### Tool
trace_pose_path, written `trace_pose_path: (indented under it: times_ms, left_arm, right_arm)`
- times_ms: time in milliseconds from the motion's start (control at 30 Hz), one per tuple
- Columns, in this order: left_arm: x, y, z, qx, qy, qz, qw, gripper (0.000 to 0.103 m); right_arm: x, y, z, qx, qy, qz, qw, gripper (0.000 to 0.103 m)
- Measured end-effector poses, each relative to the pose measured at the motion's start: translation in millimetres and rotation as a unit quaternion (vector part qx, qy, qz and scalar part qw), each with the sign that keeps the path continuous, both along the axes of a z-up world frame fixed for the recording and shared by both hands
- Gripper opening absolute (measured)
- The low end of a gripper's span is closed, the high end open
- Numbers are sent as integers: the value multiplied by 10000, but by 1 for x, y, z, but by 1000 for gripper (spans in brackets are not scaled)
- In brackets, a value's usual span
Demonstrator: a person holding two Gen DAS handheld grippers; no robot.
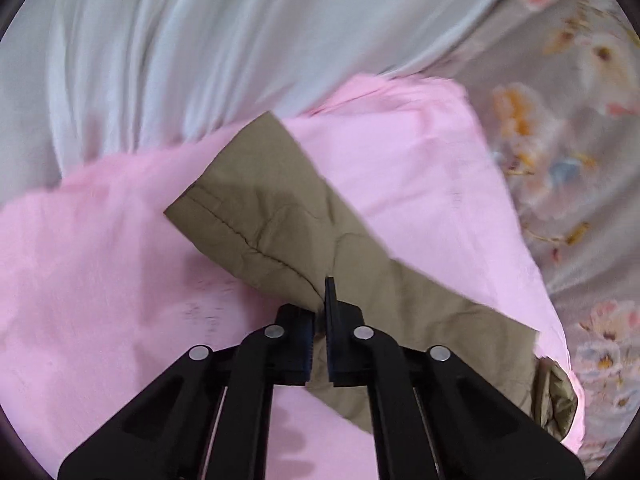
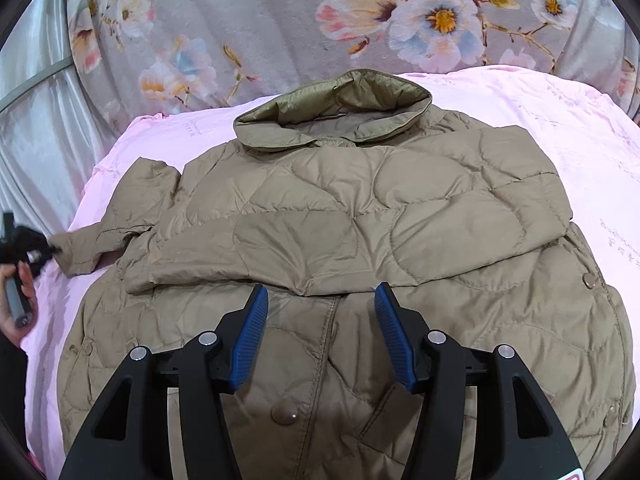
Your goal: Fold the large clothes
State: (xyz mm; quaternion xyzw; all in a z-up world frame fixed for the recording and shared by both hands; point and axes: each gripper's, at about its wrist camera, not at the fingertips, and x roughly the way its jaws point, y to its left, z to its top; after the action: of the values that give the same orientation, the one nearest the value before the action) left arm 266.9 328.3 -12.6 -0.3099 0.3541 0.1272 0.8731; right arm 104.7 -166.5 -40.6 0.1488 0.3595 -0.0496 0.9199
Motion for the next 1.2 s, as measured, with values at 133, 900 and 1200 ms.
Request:
trace_pose_path:
  times_ms: [133,900,1200]
  left_arm:
    - [-11,-71,66,539,-677,-791,9931,2]
    - [-79,-384,33,-237,-476,-4058,9124,74]
    - [-24,-249,8,-553,43,-2648,9627,80]
  right_arm:
    - [-5,-6,5,54,-69,-55,9999,57]
    - [-58,-115,26,113,-197,-1007,9947,69]
    - [-3,-124,16,987,10,-683,9928,73]
